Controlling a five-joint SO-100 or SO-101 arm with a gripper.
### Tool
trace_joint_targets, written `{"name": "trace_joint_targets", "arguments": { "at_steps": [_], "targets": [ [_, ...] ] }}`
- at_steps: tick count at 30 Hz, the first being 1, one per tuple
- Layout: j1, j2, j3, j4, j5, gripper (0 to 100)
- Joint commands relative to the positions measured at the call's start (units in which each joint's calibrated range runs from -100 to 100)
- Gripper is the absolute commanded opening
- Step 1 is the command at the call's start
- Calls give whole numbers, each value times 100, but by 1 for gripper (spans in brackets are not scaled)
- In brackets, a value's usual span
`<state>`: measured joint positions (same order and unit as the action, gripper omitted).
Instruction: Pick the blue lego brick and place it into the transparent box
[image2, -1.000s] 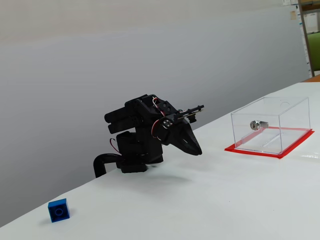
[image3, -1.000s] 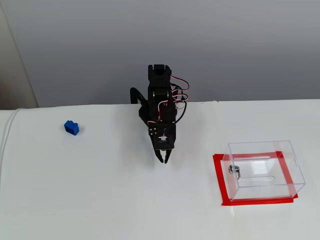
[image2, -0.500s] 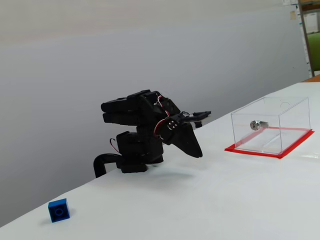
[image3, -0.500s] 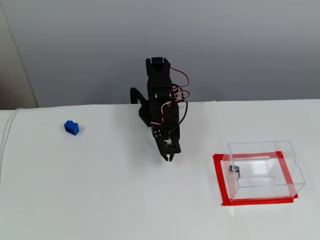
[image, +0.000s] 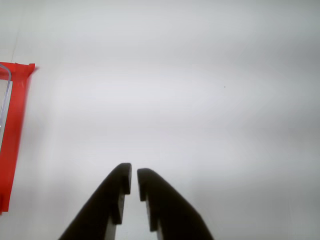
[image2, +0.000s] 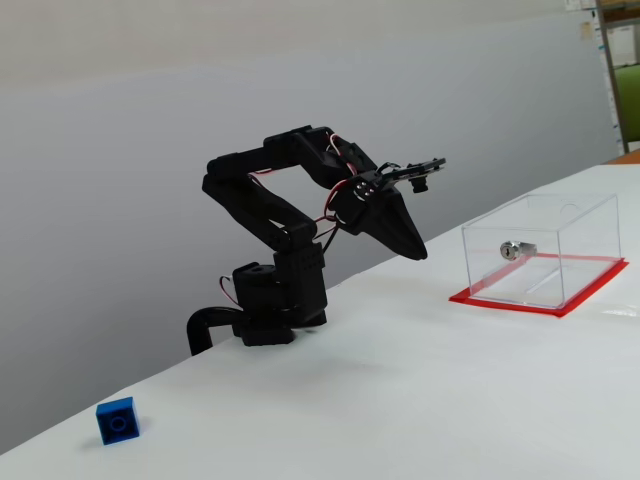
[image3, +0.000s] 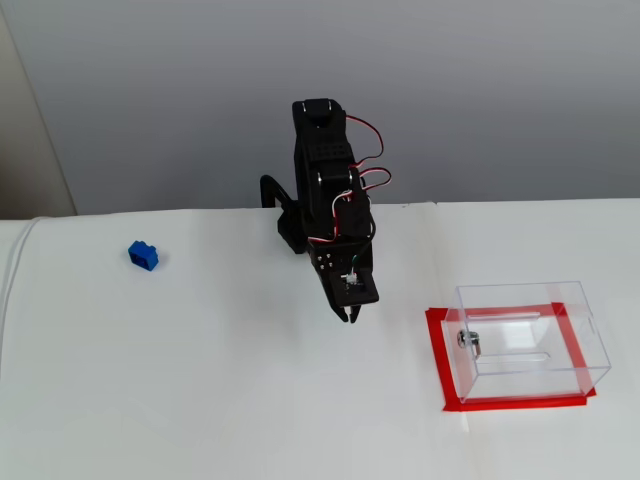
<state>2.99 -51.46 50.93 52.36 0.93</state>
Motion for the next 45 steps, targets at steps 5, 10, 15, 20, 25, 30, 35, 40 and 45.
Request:
{"name": "trace_joint_targets", "arguments": {
  "at_steps": [5,10,15,20,25,30,35,40,45],
  "targets": [
    [333,1060,-1557,4,12,1],
    [888,1417,-1865,4,12,1],
    [1915,1425,-1856,12,-25,1],
    [3039,1425,-1856,12,-30,1],
    [4141,1434,-1820,12,-30,1],
    [5154,1476,-1856,12,-30,1],
    [6063,1527,-1856,12,-35,1],
    [6706,1527,-1774,12,-35,1],
    [7165,1535,-1765,12,-41,1]
  ]
}}
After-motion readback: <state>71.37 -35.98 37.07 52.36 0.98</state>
